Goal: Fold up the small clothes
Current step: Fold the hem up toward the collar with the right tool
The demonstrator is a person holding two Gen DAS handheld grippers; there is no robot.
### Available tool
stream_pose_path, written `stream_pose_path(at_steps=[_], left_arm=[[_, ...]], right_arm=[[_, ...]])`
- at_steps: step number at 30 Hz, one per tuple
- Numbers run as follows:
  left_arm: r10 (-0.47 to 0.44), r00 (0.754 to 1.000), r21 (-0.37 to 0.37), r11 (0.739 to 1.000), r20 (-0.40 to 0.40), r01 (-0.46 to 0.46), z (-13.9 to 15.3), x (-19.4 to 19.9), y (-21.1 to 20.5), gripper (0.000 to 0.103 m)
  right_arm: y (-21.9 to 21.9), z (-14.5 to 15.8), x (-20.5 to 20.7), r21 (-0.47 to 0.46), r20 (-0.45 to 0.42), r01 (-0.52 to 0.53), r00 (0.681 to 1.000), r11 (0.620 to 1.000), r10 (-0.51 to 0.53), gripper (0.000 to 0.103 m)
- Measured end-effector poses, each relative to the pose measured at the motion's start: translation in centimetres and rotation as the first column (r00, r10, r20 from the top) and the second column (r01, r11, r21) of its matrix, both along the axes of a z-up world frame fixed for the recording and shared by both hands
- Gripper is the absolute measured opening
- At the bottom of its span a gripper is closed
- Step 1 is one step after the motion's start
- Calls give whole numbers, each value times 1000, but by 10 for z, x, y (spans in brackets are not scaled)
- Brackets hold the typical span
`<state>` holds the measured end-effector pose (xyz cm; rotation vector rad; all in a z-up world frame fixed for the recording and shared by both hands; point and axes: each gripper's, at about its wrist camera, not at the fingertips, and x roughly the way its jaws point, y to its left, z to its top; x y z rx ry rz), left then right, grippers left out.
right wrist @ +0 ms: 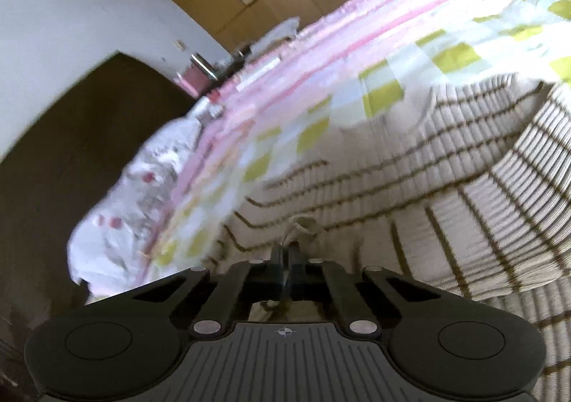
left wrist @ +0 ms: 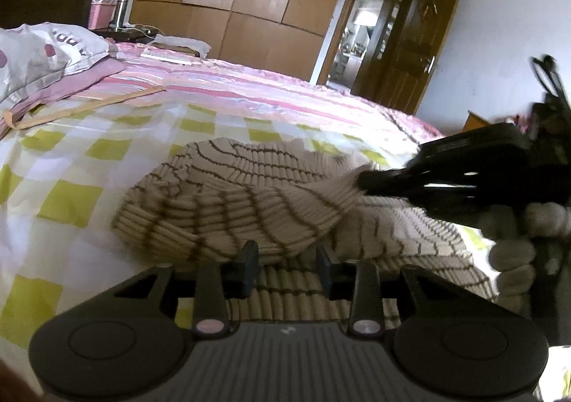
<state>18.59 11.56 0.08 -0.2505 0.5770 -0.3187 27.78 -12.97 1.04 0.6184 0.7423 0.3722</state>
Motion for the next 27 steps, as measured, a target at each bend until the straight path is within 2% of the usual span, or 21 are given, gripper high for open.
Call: stream_pose_path(at_steps=[5,11,16,18,23,27], left_arm=[[4,1000,-27,1000,22,-4,3,-1,3,45],[20,1000,-16,1000,11,-20,1,4,4,47],[37,999,-20,999,1,-37,-2,9,8,48],[37,999,-14,999,-8,-37,-5,11,7,48],[29,999,16,999,-29,-29,-11,15,2,48],[38,999,31,999,-31,-37,-13,16,1,48]], right_arm=[[-19,25,-12,18,63,24,998,1000,-25,3],[-36,29,-19,-12,78,92,993,996,-90,3],[-62,40,-27,8,139,176,975,984,-175,3],[-72,36,-31,-17,143,206,969,978,-201,3],[-84,-2,-35,-126,49,251,968,960,-246,3],[-97,-16,-34,-104,8,299,954,949,-300,3]])
